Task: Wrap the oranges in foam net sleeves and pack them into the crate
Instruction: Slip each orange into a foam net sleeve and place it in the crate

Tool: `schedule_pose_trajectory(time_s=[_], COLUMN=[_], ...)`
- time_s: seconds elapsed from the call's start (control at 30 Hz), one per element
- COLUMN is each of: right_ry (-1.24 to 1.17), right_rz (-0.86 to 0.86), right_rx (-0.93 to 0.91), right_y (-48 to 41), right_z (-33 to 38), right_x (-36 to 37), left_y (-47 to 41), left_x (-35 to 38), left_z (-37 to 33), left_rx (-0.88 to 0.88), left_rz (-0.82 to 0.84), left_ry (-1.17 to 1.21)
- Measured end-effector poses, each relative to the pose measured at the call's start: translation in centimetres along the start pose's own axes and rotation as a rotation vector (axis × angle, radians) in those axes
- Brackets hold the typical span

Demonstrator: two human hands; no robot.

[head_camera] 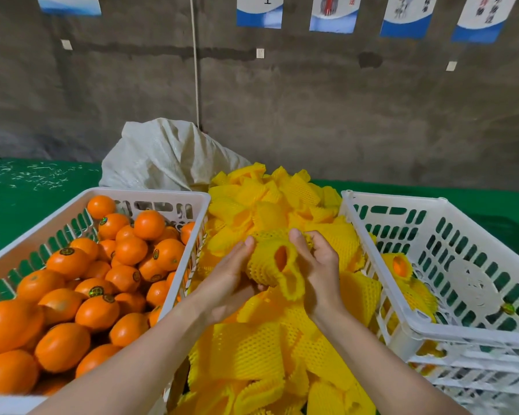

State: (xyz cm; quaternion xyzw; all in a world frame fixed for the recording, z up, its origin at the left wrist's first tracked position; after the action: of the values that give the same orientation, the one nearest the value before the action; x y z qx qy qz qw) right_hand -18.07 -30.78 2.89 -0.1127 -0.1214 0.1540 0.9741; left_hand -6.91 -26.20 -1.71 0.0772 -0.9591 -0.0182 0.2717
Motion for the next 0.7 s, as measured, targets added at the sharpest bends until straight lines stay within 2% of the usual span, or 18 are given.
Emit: schedule_pose_trajectory(time_s=[0.13,0.27,0.43,0.63,0.7], right_ry=[-0.005,-0.069,0.105,0.255,0.327], right_rz=[-0.044,-0.018,0.065,0.203,0.193], right_rx=[-0.034,0.032,0.107,0.538,0.542], right_y=[-0.6,-0.2,-0.1,-0.2,-0.5], right_z=[0.3,-1.1,-2.6,-6.0,-6.4], right_x=[0.2,1.0,1.7,2.7,3.1], left_y=[0.0,0.1,0.2,0.1,0.2], left_x=[0.5,0.5,-2.1,-3.1,-3.2], left_z=[0.5,0.4,-0.1,-1.1,-1.0], left_rx=[-0.087,-0.109,-0.081,-0.001,0.017], left_rz=[0.037,0.018,-0.189,-0.297,-0.316], left_ry=[0.200,0.230,0.103,-0.236,-0.271])
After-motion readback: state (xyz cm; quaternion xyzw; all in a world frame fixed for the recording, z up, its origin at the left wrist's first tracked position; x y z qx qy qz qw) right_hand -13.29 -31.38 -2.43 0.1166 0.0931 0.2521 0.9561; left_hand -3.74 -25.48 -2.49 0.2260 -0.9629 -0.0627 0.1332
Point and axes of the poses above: each hand's wrist, its own y-axis away from the middle knuckle, its own x-axis out of the palm, z = x × y, the point moved 9 cm from there along -y, towards the middle knuckle
